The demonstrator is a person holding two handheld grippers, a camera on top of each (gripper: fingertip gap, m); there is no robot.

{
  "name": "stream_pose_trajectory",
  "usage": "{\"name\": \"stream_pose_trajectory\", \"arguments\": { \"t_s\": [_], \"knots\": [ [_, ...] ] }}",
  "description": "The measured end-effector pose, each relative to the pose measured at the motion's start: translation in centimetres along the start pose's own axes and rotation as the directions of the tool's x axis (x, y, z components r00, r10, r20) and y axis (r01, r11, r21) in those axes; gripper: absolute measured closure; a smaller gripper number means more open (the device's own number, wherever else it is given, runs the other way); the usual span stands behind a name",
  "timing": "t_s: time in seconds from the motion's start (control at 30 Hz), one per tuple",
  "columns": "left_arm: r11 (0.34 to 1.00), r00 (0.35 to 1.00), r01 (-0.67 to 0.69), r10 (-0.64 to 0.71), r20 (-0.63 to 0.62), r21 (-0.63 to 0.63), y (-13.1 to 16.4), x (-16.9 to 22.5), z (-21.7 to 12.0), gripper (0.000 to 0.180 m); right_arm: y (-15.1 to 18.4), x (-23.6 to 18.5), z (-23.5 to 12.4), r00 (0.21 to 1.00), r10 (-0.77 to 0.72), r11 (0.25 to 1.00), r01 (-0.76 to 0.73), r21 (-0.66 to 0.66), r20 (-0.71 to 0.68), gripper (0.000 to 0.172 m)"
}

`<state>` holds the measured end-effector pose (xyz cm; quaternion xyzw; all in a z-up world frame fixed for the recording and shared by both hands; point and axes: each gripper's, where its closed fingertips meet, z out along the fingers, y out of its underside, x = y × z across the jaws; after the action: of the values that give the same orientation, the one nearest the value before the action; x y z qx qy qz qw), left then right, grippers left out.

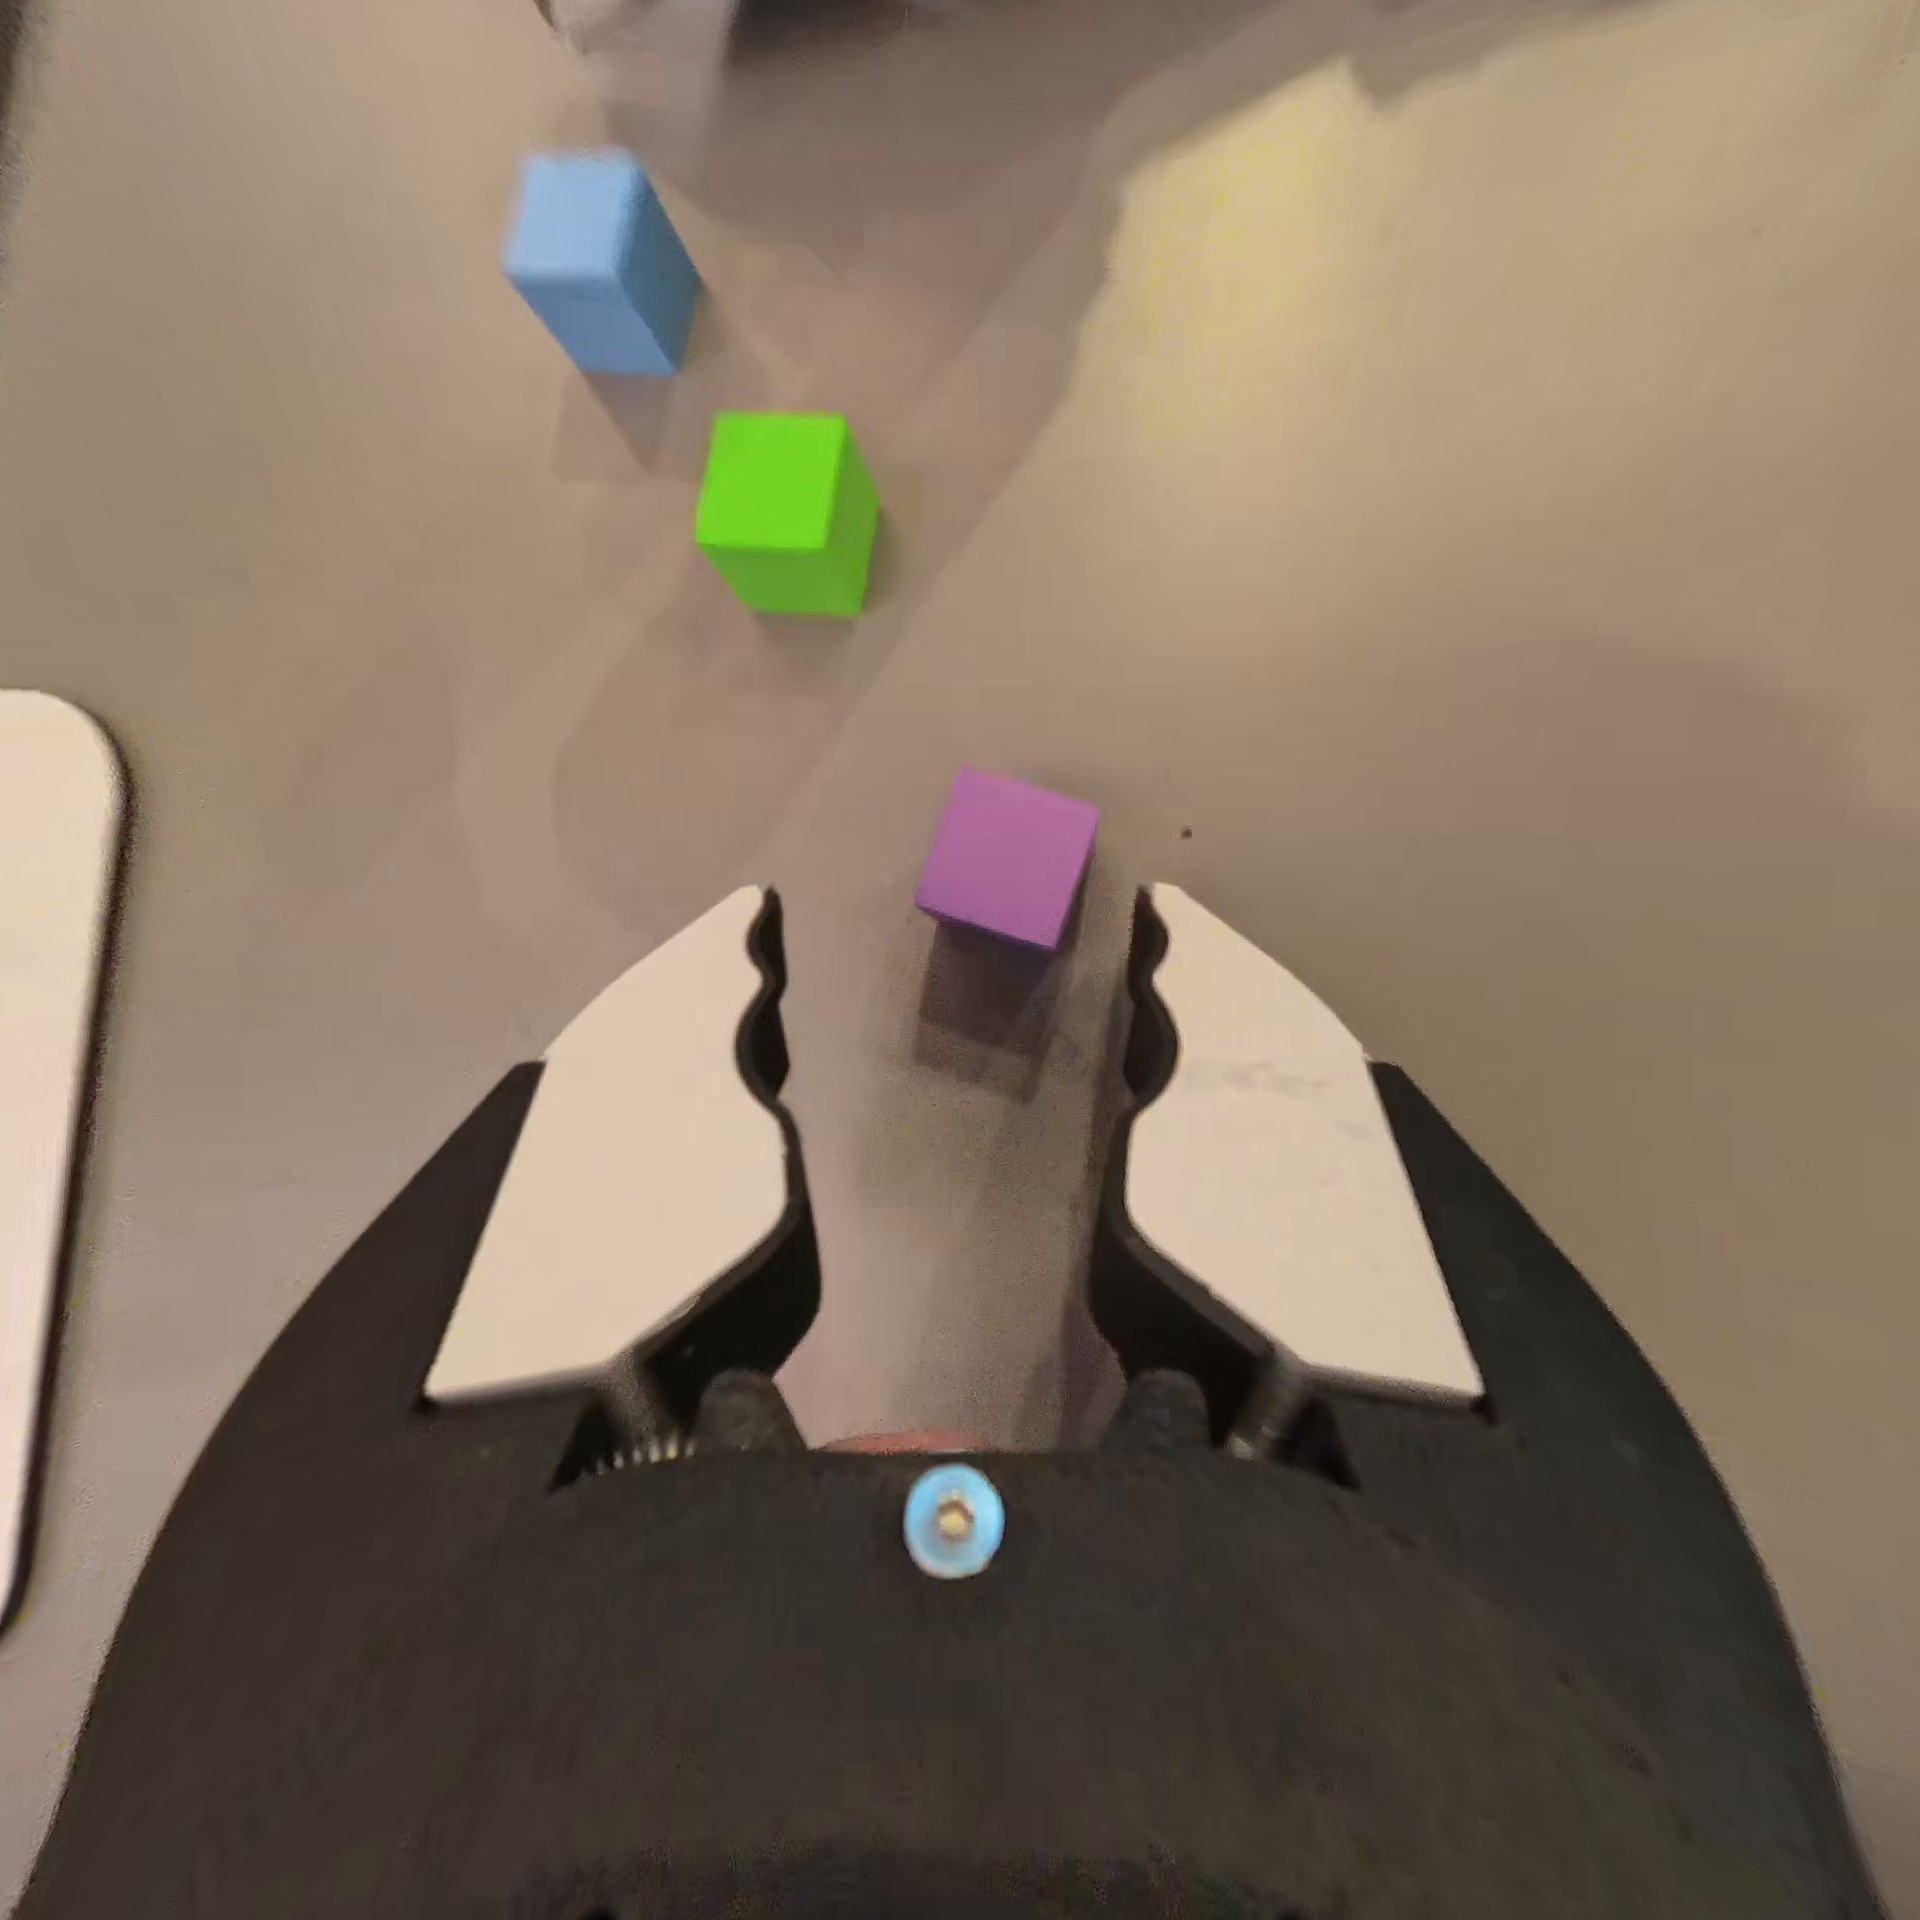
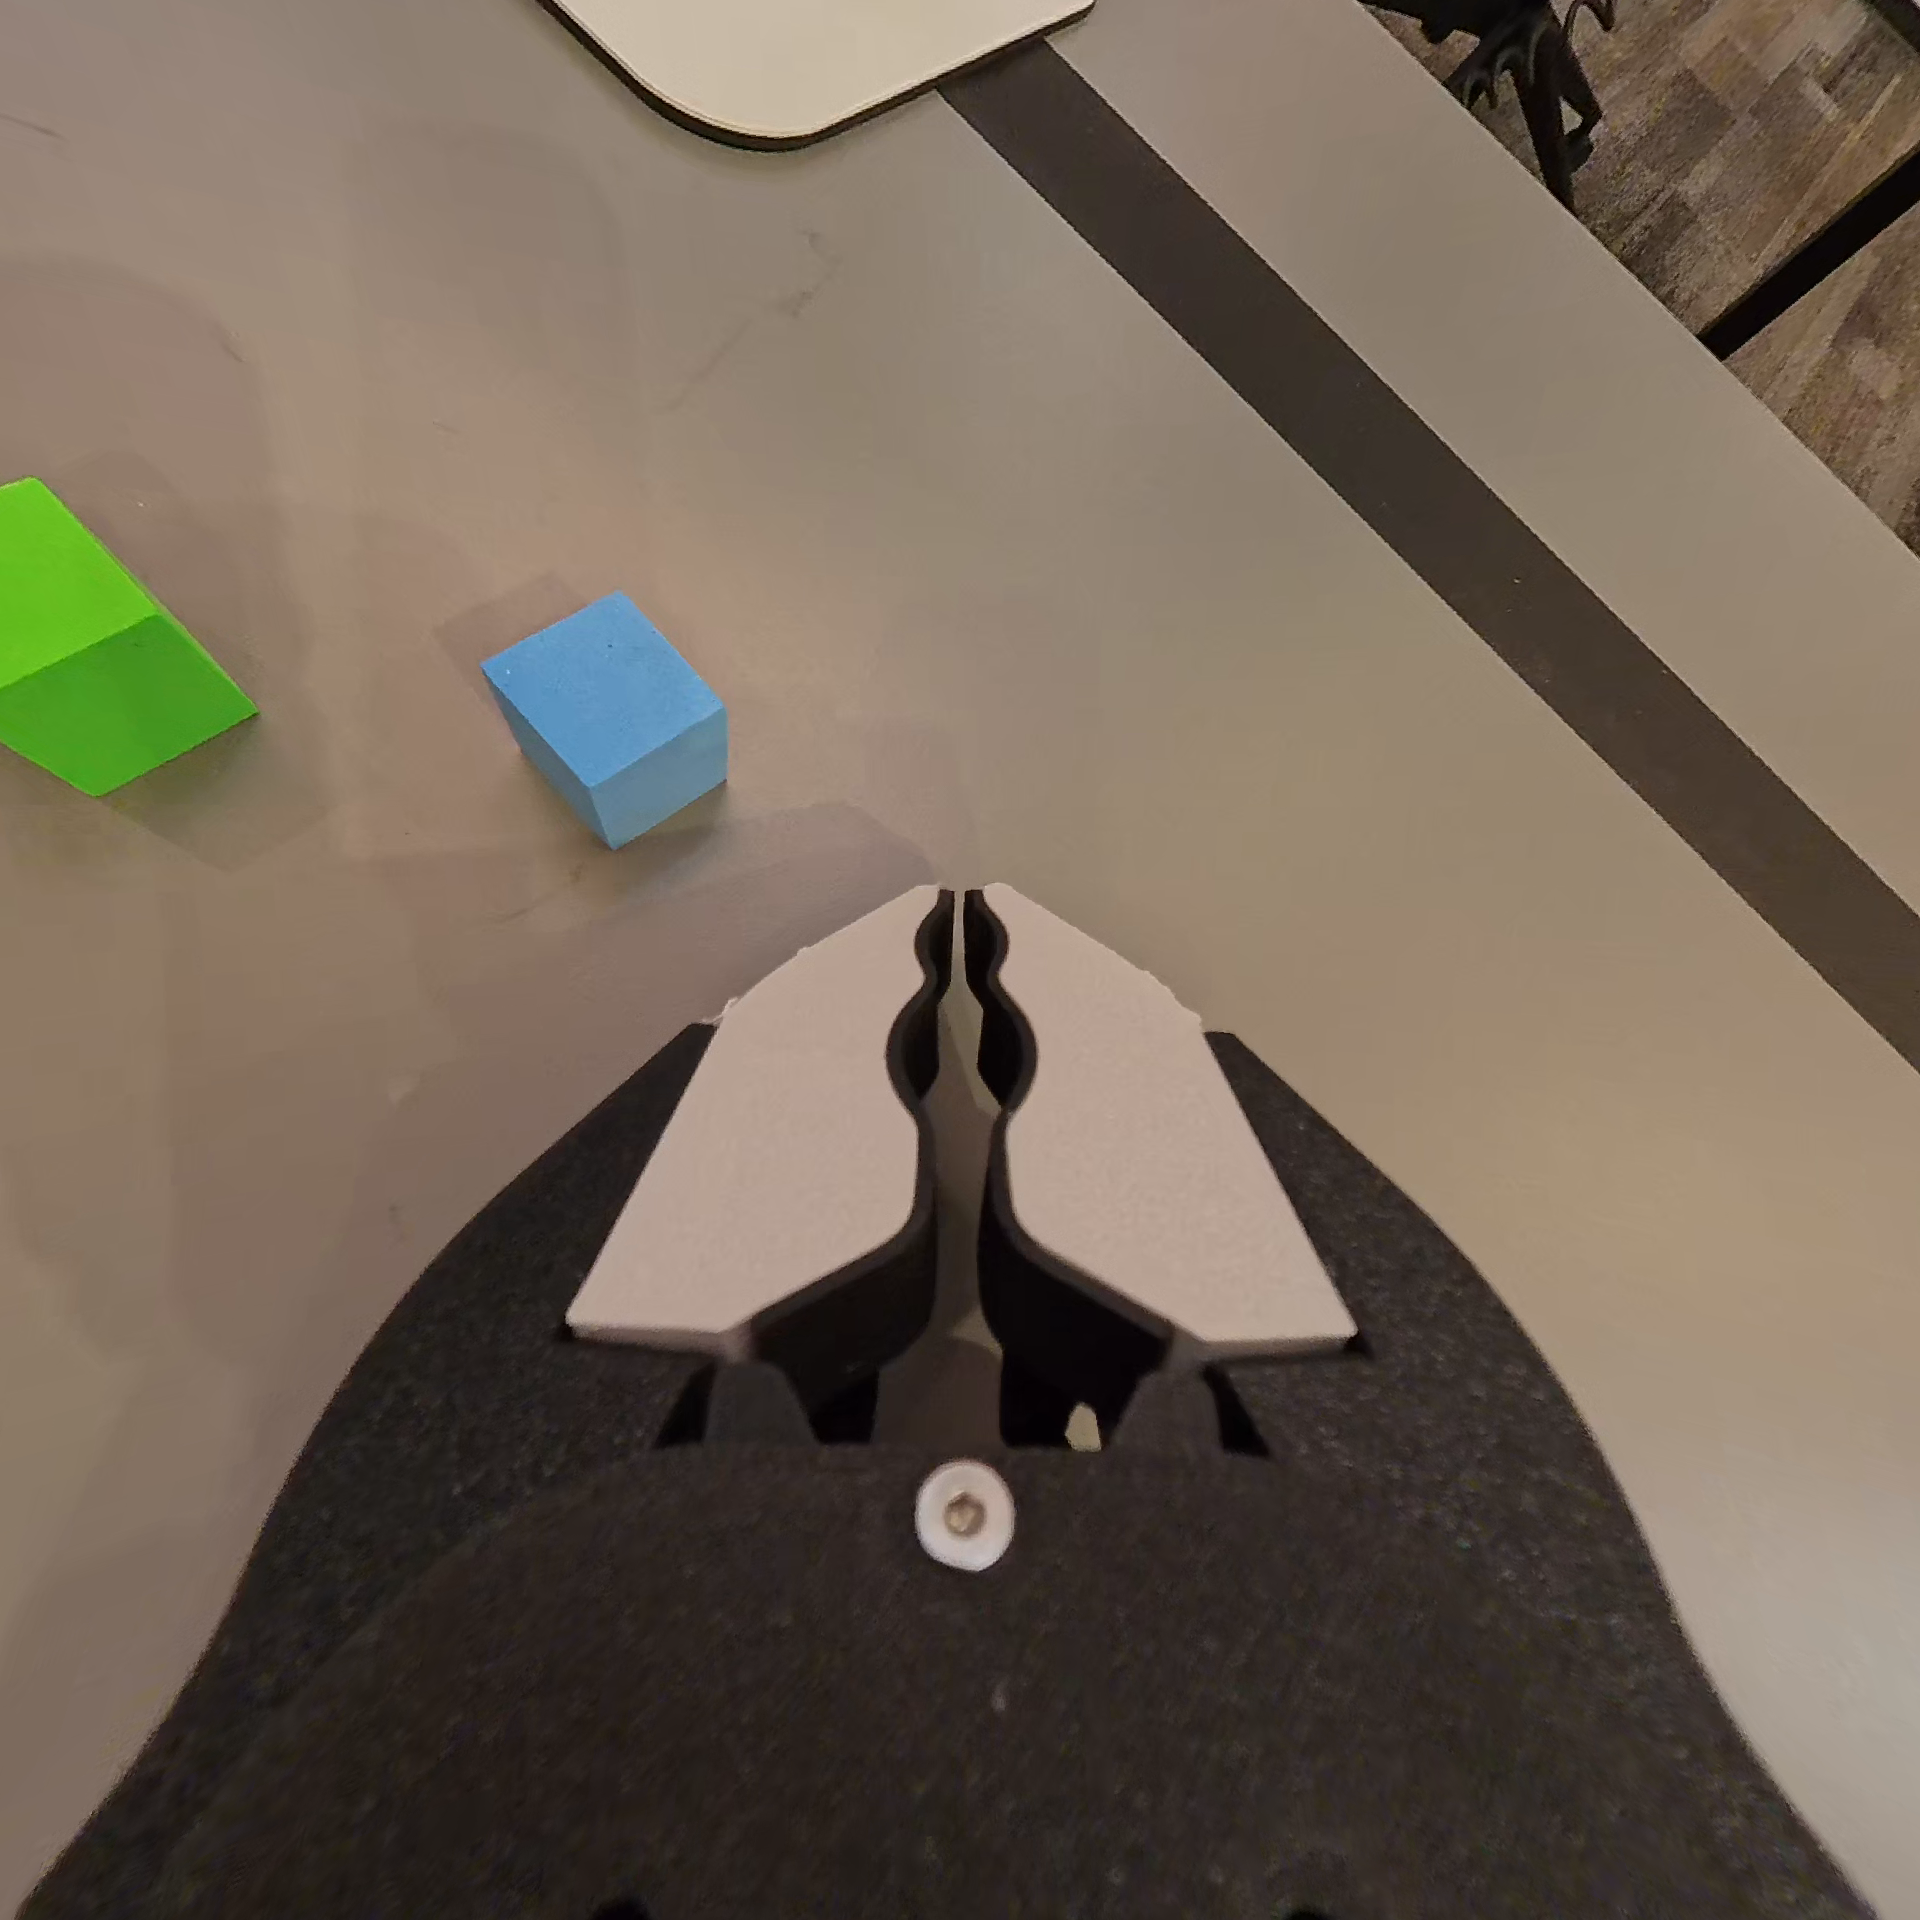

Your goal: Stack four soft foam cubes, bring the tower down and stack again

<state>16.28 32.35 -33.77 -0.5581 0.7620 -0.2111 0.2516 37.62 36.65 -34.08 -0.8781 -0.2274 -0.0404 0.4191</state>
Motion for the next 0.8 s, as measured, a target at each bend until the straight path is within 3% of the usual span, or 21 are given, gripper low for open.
{"name": "stream_pose_trajectory", "arguments": {
  "t_s": [0.1, 0.23, 0.33, 0.47, 0.57, 0.63, 0.73, 0.8],
  "knots": [
    [1.0, 0.998, 0.006, -0.004, -0.058, 0.027, -0.4, 0.8, 1.2, 0.151, 0.0, 0.0, 0.0, 1.0, 0.0, 1.0, 0.0, 0.0, 0.001, 0.17],
    [0.999, 1.0, -0.003, 0.002, 0.018, 0.054, -0.5, 0.6, -0.2, 0.152, 0.0, 0.0, 0.0, 1.0, -0.002, 1.0, 0.002, 0.001, -0.001, 0.17],
    [0.993, 0.999, 0.015, -0.02, 0.041, 0.121, 0.0, 1.2, -4.9, 0.152, 0.0, 0.0, 0.0, 1.0, -0.001, 1.0, 0.001, 0.0, 0.001, 0.17],
    [0.958, 0.98, 0.129, -0.162, 0.115, 0.257, 3.8, -0.6, -14.4, 0.152, 0.0, 0.0, 0.0, 1.0, 0.001, 1.0, -0.001, 0.0, 0.003, 0.17],
    [0.912, 0.89, 0.223, -0.335, 0.31, 0.344, 8.4, -5.0, -22.6, 0.152, 0.0, 0.0, 0.0, 1.0, 0.001, 1.0, -0.001, 0.0, 0.003, 0.17],
    [0.882, 0.755, 0.328, -0.46, 0.467, 0.338, 13.4, -8.8, -26.7, 0.152, 0.0, 0.0, 0.0, 1.0, -0.001, 1.0, 0.001, 0.0, 0.002, 0.17],
    [0.804, 0.621, 0.488, -0.594, 0.511, 0.34, 19.3, -12.3, -28.8, 0.153, 0.0, 0.0, 0.0, 1.0, -0.002, 1.0, 0.002, 0.0, 0.001, 0.17],
    [0.766, 0.596, 0.569, -0.634, 0.493, 0.298, 21.4, -13.5, -28.1, 0.153, 0.0, 0.0, 0.0, 1.0, -0.002, 1.0, 0.002, 0.0, 0.001, 0.17]
  ]
}}
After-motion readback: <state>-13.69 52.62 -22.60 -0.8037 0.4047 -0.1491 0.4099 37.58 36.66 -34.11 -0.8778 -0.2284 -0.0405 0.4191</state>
